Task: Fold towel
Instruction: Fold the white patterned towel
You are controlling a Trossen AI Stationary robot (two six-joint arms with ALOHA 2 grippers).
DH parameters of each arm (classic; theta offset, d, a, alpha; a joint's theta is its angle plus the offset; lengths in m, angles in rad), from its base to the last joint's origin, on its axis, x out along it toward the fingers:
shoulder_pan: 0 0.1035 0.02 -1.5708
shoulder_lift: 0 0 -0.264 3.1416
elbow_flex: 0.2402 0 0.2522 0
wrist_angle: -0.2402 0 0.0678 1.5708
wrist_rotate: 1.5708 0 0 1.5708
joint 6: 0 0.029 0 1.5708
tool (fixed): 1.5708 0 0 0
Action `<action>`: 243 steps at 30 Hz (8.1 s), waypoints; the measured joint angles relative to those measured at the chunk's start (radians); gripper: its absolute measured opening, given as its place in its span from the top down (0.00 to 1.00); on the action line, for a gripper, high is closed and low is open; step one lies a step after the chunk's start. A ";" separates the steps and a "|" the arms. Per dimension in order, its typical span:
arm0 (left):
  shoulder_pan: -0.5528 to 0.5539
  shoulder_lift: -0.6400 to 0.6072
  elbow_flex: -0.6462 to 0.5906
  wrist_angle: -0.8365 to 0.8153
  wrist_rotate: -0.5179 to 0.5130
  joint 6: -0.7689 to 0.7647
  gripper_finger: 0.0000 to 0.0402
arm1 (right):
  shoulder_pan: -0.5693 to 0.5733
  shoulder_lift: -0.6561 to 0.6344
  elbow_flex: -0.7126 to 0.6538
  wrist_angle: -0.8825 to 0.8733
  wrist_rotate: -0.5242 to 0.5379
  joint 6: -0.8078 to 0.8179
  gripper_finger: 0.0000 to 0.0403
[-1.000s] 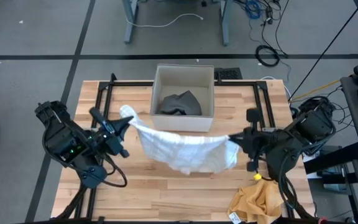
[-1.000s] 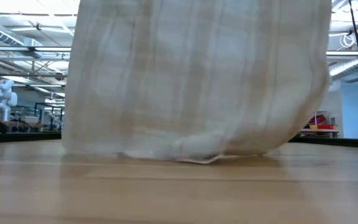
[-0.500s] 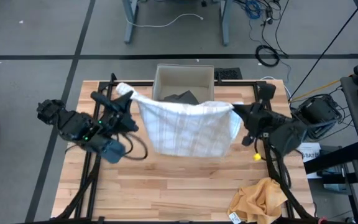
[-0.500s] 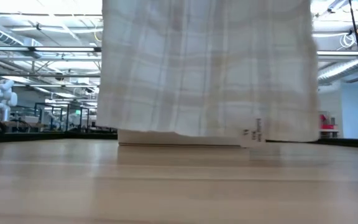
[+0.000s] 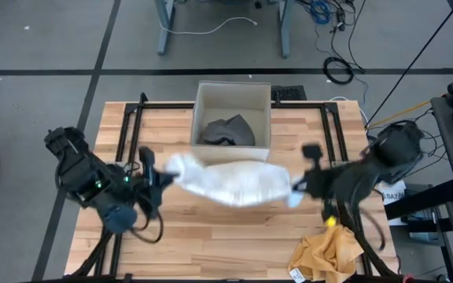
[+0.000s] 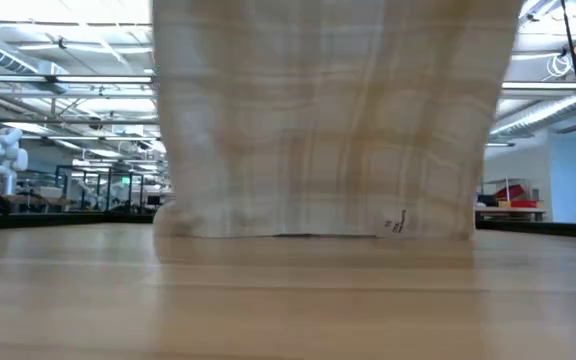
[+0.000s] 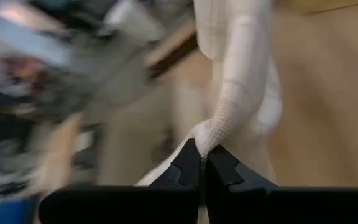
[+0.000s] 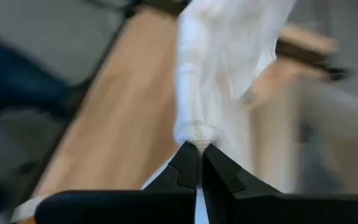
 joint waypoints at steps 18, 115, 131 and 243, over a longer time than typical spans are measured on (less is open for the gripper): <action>-0.085 0.006 -0.451 0.315 0.350 -0.251 0.99 | 0.080 0.006 -0.601 0.593 -0.340 0.123 0.99; 0.523 0.095 -1.172 1.009 1.000 -0.034 0.82 | -0.080 0.026 -1.442 1.163 -0.205 0.476 0.95; 0.573 0.086 -1.011 0.705 0.590 0.083 0.99 | -0.167 0.006 -1.171 0.442 0.104 0.369 1.00; 0.354 -0.217 -0.585 0.462 0.639 -0.480 1.00 | 0.045 -0.054 -1.137 0.815 -0.001 0.454 0.58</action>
